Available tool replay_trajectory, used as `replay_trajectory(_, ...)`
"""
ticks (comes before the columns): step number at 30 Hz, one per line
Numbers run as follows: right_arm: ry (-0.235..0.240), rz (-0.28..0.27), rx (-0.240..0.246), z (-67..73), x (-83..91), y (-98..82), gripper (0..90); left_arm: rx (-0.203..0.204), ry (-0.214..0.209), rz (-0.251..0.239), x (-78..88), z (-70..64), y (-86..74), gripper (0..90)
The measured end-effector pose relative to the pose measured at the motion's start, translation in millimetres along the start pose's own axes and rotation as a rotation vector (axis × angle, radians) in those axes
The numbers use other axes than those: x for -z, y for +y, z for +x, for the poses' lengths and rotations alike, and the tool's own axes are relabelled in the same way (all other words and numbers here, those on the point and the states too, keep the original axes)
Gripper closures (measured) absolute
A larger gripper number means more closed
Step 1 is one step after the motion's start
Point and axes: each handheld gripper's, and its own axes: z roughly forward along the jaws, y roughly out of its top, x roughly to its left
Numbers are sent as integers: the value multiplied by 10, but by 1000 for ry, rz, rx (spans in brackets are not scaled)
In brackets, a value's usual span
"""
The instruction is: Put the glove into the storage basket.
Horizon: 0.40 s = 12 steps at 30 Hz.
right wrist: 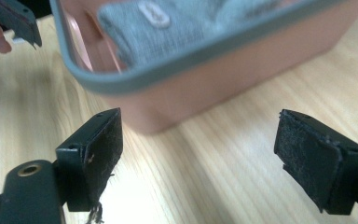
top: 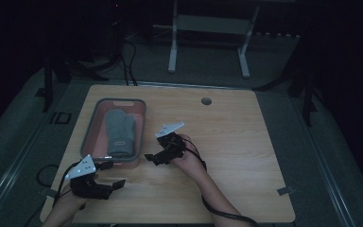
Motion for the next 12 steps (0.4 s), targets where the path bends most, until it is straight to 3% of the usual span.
replay_trajectory(6, -2, -3, 9, -45, -61, -171, 145, 5, 13, 11, -53, 45, -110, 142)
replay_trajectory(12, 11, 19, 0, -67, -133, -282, 140, 3, 12, 5, -54, 58, -110, 142)
